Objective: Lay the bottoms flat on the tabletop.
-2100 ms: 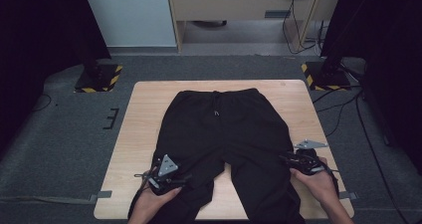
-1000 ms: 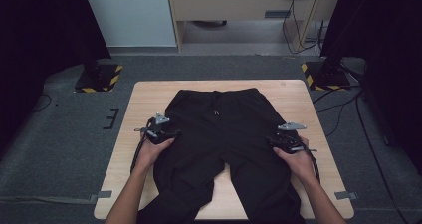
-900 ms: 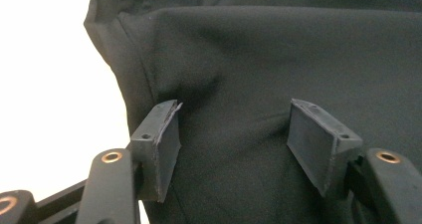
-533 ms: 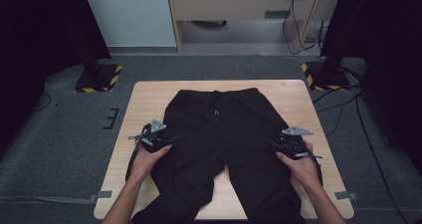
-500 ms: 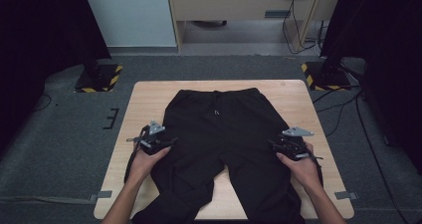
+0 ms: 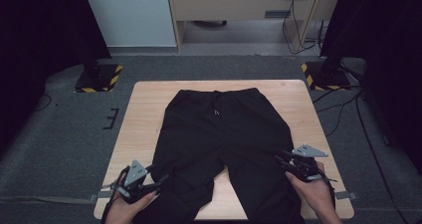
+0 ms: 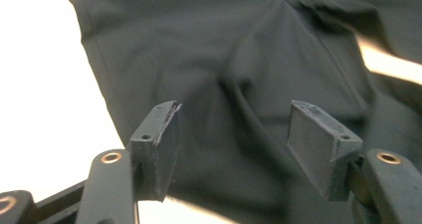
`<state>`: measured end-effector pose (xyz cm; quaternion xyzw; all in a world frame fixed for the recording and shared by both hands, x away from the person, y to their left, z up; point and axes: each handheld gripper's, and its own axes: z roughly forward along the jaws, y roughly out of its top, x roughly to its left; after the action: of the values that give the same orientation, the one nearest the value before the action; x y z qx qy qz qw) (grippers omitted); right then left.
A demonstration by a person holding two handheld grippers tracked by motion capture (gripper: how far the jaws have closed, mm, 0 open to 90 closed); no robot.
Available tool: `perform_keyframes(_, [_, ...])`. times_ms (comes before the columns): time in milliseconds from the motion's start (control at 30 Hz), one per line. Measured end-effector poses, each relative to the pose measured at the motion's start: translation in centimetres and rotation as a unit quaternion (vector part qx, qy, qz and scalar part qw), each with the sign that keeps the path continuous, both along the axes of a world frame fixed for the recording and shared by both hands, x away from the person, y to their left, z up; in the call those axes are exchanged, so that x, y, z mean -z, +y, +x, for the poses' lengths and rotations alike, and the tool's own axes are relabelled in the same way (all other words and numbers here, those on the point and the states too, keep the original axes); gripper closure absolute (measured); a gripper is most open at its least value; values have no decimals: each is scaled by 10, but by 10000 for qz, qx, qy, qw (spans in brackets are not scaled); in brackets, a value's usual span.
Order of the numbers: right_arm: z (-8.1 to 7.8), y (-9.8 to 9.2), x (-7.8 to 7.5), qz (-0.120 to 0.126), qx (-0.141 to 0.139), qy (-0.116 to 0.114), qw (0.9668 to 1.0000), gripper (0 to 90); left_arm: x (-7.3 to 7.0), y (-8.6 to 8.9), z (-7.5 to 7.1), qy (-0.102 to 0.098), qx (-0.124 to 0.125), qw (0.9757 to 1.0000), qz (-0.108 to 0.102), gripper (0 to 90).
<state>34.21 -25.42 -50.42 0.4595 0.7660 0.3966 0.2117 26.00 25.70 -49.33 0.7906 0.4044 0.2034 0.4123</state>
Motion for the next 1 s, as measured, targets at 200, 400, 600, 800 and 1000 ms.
perform_keyframes(200, [-18,0,1,-3,60,71,10000,587,5,1,-46,78,280,9996,-22,384])
perform_keyframes(400, [-18,4,5,-27,88,128,9999,581,23,0,-52,298,346,9989,134,385])
perform_keyframes(600, [-15,10,4,-2,26,149,9999,576,35,1,-47,615,635,9958,255,599])
perform_keyframes(800, [-13,13,5,13,4,176,9998,576,25,0,-64,653,944,9928,329,875])
perform_keyframes(1000, [-11,17,9,-36,-72,222,9997,569,3,3,-104,369,1260,9913,55,814])
